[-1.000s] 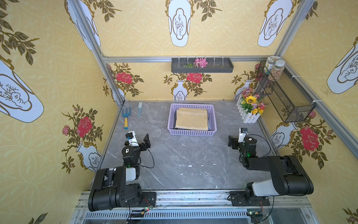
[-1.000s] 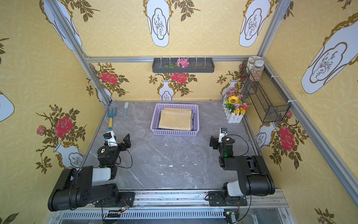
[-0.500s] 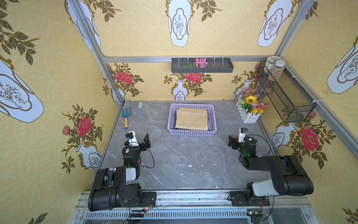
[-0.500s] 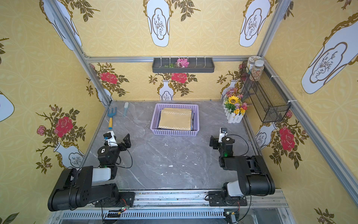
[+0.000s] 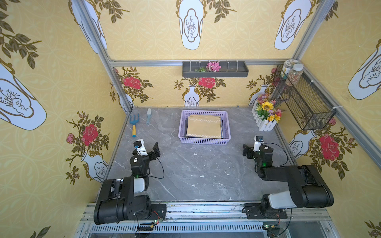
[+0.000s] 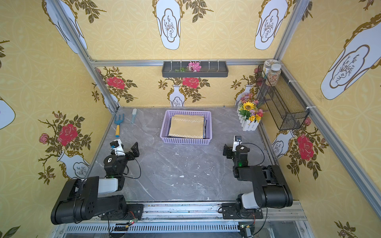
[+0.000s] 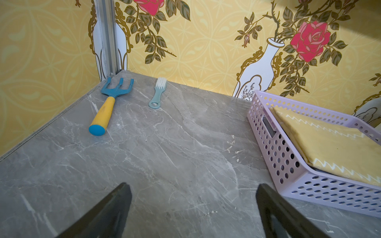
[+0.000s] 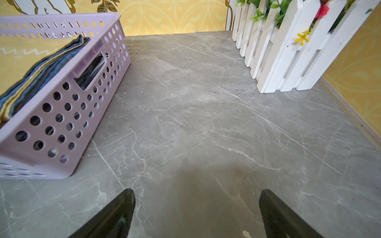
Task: Put the folded pillowcase in the basket
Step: Reset both arms
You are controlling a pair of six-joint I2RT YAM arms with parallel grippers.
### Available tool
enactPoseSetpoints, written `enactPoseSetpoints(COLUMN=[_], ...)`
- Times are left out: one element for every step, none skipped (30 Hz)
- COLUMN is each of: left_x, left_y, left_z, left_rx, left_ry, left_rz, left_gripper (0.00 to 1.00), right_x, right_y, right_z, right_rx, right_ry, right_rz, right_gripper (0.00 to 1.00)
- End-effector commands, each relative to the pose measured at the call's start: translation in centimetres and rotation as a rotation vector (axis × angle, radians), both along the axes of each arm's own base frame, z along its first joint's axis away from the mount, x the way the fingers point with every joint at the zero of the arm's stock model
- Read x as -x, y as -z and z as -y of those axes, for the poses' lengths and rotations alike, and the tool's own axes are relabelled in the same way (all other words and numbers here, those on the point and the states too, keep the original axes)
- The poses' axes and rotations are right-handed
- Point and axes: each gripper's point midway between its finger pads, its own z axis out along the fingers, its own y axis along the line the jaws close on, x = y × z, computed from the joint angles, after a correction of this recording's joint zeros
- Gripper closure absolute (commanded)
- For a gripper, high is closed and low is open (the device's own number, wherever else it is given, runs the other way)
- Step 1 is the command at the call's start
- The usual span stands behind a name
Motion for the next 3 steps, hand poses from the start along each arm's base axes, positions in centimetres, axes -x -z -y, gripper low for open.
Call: enactPoseSetpoints(left_x=[-0.05,-0.05,-0.05], left_y=[-0.47,-0.48,-0.48], left_z=[0.02,0.01,0.01], left_rx=[-0.009,-0.009,-0.008], left_ry=[0.003,0.002,0.002], left_rz=[0.020,0.021,0.020], left_gripper=[0.00,0.00,0.00], right_x=[-0.57,-0.54,-0.54], right_y=[-1.17,-1.20,-1.21], right_z=[0.00,-0.01,0.02], right_rx=[0.005,0.007,0.008], right_ry=[0.000,-0.001,0.001], right_rz=[0.049,0.050,0.050], right_gripper=[0.03,0.03,0.03])
